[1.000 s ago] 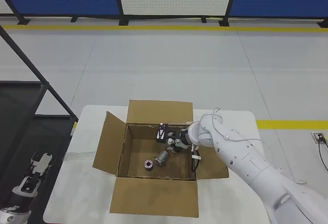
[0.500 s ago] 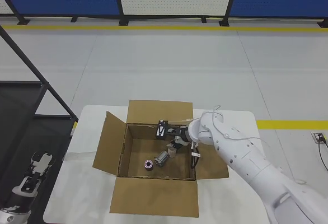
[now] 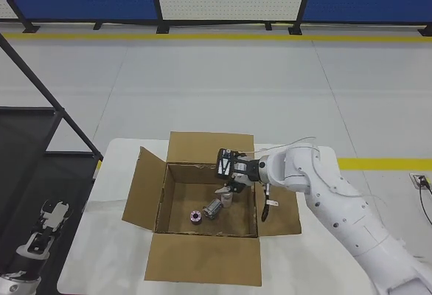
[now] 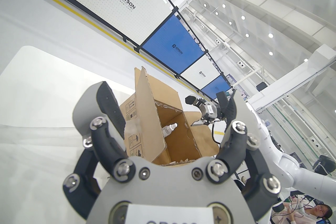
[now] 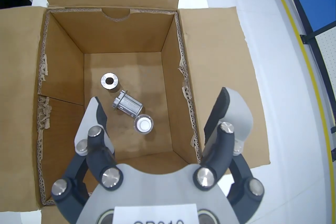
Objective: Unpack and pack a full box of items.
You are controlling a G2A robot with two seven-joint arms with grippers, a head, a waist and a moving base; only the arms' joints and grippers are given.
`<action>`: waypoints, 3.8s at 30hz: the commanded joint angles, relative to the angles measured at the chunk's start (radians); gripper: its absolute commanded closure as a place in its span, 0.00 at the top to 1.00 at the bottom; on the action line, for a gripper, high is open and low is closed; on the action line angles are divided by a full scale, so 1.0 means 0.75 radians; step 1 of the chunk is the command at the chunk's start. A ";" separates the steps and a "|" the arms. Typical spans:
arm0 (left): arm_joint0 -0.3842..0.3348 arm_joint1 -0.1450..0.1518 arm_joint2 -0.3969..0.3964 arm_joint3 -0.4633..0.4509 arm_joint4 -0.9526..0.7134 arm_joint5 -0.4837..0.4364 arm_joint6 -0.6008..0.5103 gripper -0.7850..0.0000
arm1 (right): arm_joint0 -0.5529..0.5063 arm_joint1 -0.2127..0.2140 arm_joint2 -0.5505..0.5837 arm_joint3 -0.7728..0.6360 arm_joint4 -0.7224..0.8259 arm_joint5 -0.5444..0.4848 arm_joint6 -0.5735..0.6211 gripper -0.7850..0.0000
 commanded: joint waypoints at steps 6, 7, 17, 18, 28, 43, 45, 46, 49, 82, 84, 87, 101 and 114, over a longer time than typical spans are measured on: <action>-0.003 0.000 0.002 0.007 0.003 0.022 0.005 1.00 | 0.002 -0.001 -0.003 0.006 0.001 0.000 0.000 1.00; -0.015 0.001 0.011 0.001 0.022 0.045 -0.001 1.00 | -0.014 0.000 -0.003 -0.003 0.011 -0.005 -0.016 1.00; -0.187 0.029 0.202 -0.003 0.439 0.179 -0.221 1.00 | -0.087 0.064 0.182 -0.009 0.102 -0.215 -0.217 1.00; -0.209 0.030 0.224 0.004 0.463 0.190 -0.230 1.00 | -0.109 0.078 0.207 -0.021 0.114 -0.215 -0.233 1.00; -0.314 0.042 0.408 0.022 0.570 0.205 -0.360 1.00 | -0.414 0.301 0.476 -0.215 0.500 -0.215 -0.304 1.00; -0.390 0.051 0.601 -0.011 0.661 0.224 -0.433 1.00 | -0.521 0.376 0.515 -0.323 0.659 -0.174 -0.265 1.00; -0.404 0.051 0.630 -0.004 0.661 0.227 -0.439 1.00 | -0.528 0.378 0.512 -0.338 0.691 -0.158 -0.227 1.00; -0.411 0.051 0.643 0.001 0.663 0.229 -0.440 1.00 | -0.531 0.381 0.521 -0.323 0.729 -0.150 -0.203 1.00; -0.434 0.051 0.683 0.020 0.661 0.236 -0.452 1.00 | -0.536 0.399 0.563 -0.274 0.885 -0.160 -0.114 1.00; -0.516 0.056 0.838 0.141 0.780 0.304 -0.445 1.00 | -0.513 0.491 0.571 -0.066 1.815 0.465 0.923 1.00; -0.523 0.057 0.846 0.152 0.784 0.306 -0.444 1.00 | -0.479 0.479 0.530 -0.043 1.848 0.472 0.985 1.00; -0.537 0.057 0.856 0.170 0.786 0.309 -0.446 1.00 | -0.442 0.462 0.481 -0.023 1.924 0.438 1.075 1.00; -0.533 0.065 0.852 0.175 0.767 0.295 -0.428 1.00 | -0.287 0.380 0.275 -0.029 2.375 0.508 1.232 1.00; -0.452 0.080 0.783 0.145 0.736 0.241 -0.370 1.00 | -0.161 0.252 0.012 0.013 2.421 0.425 1.149 1.00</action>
